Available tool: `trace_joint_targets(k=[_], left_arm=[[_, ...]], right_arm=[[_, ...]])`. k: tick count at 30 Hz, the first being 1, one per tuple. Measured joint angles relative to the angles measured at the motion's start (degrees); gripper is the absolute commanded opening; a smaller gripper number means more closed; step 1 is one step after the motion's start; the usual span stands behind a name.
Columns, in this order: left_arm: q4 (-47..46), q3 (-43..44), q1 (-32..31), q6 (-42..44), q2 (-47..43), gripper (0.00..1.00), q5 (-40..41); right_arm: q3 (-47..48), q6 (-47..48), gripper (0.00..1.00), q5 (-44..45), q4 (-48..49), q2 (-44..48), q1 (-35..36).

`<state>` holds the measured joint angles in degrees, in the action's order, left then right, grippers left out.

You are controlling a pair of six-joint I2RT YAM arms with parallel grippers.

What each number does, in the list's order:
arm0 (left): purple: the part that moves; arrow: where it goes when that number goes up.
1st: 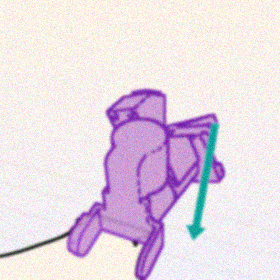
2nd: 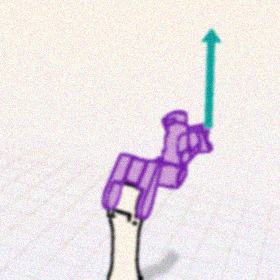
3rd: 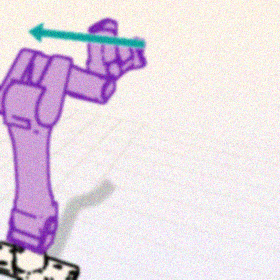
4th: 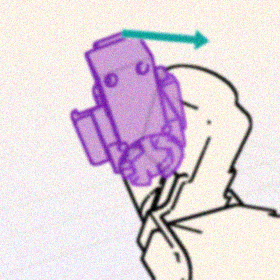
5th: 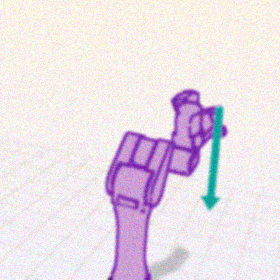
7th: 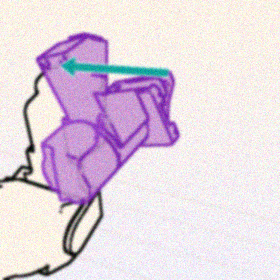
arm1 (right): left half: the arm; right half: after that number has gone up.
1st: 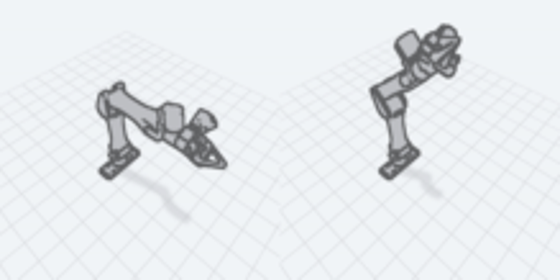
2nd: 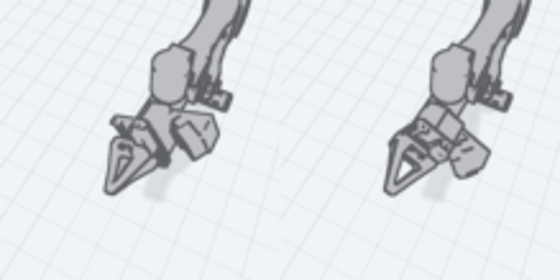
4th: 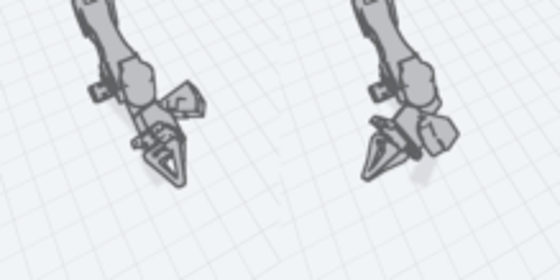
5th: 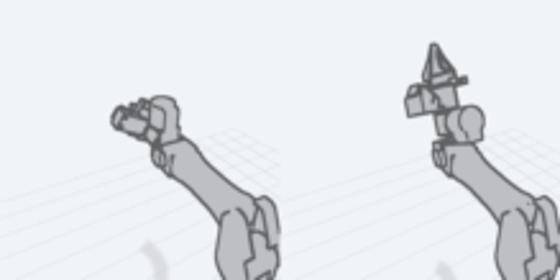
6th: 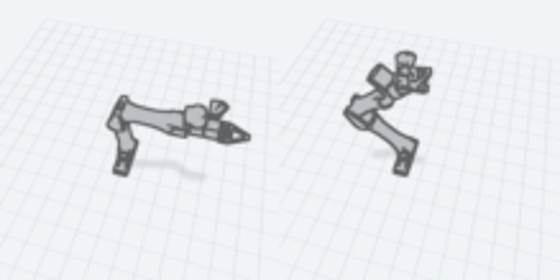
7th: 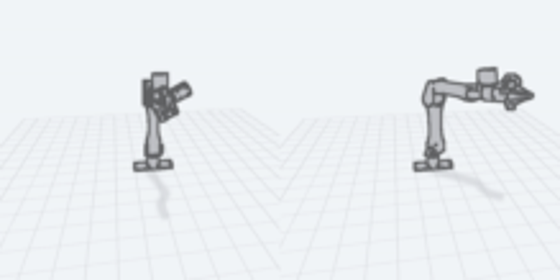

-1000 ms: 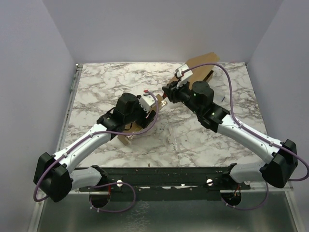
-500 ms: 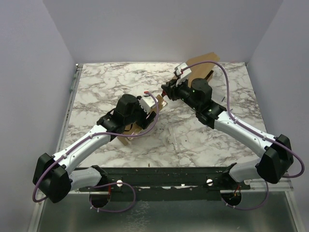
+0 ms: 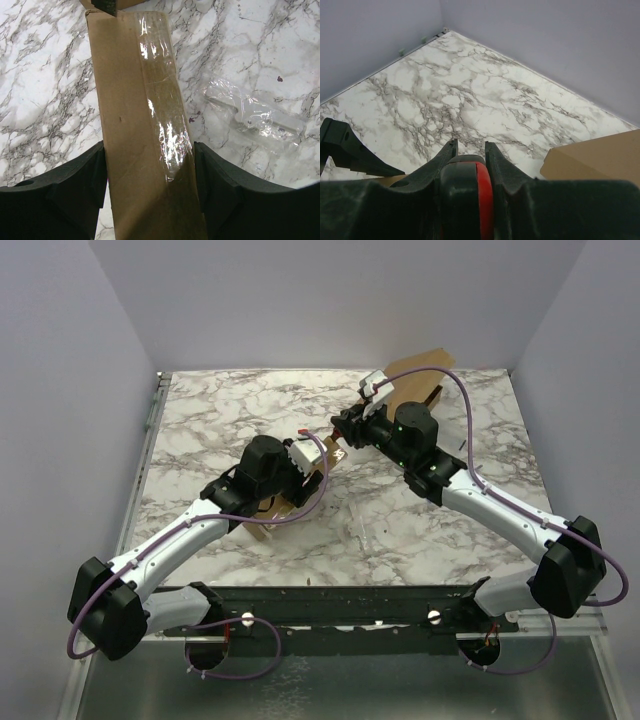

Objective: Unpack the express box
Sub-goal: Cut the express box at the center of the board.

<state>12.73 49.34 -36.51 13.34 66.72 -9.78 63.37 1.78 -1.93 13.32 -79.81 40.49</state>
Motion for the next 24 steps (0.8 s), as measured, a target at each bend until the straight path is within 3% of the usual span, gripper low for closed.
trace_joint_targets(k=[24], left_arm=[[-0.2,-0.24,-0.26,0.0,-0.2,0.27,0.15]], right_arm=[[-0.72,1.27,0.0,0.02,1.4,0.02,-0.74]])
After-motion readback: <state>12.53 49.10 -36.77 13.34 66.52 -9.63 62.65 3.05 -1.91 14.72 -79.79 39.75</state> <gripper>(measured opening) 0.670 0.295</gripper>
